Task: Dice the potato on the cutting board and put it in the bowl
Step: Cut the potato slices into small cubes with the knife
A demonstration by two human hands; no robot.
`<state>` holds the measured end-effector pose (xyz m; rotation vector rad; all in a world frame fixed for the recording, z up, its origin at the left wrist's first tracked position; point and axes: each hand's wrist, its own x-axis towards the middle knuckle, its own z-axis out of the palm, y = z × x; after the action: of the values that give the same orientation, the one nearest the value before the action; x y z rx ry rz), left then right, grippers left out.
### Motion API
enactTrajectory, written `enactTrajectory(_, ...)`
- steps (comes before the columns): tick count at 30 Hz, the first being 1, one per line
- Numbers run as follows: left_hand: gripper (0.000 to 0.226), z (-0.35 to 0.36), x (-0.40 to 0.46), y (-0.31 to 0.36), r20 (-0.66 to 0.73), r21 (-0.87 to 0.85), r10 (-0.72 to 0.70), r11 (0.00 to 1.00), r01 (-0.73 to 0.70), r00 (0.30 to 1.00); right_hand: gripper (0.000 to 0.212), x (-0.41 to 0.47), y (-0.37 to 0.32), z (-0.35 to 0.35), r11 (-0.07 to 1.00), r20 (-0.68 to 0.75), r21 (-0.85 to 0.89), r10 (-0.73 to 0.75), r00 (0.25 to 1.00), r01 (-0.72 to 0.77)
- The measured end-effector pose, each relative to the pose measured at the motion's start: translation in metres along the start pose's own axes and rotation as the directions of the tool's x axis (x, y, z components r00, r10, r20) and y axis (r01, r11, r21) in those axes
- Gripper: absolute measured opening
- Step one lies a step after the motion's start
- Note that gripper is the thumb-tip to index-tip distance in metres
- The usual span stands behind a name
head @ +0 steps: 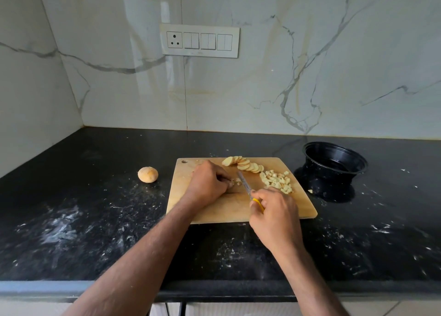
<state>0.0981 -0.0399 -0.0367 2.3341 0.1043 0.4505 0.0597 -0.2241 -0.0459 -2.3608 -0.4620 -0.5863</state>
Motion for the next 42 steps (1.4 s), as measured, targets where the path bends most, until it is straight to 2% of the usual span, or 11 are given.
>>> enactTrajectory(7,0.008,-0.005,-0.003,0.003,-0.006,0.037,-0.029,0.999,0.029,1.000,0.020,-0.001,-0.008,0.006,0.998,0.016,-0.028,-0.055,0.998,0.055)
enactTrajectory(13,0.035,-0.004,-0.004,0.003,-0.035,0.116,-0.027,0.993,0.031,0.999,0.025,-0.001,-0.017,0.008,0.993,0.063,-0.088,-0.078,0.995,0.084)
enactTrajectory(15,0.037,-0.004,-0.003,0.003,-0.039,0.117,-0.028,0.993,0.033,0.999,0.026,-0.001,-0.018,0.008,0.991,0.068,-0.103,-0.076,0.995,0.083)
enactTrajectory(22,0.012,0.000,-0.001,0.004,-0.004,0.119,-0.040,0.992,0.040,0.999,0.028,0.000,-0.021,0.009,0.982,0.113,-0.156,-0.092,0.989,0.109)
enactTrajectory(32,0.010,-0.001,0.000,0.002,0.022,0.048,-0.047,0.998,0.046,0.999,0.018,0.016,-0.022,0.010,0.984,0.169,-0.136,-0.087,0.982,0.111)
enactTrajectory(38,0.009,0.000,-0.003,0.005,-0.016,0.047,-0.068,0.997,0.069,0.998,0.024,0.005,-0.018,0.004,0.984,0.169,-0.116,-0.113,0.979,0.134)
enactTrajectory(42,0.005,0.001,-0.001,0.002,-0.014,0.040,-0.058,0.997,0.058,0.998,0.022,-0.008,-0.008,-0.006,0.993,0.203,-0.080,-0.066,0.977,0.084)
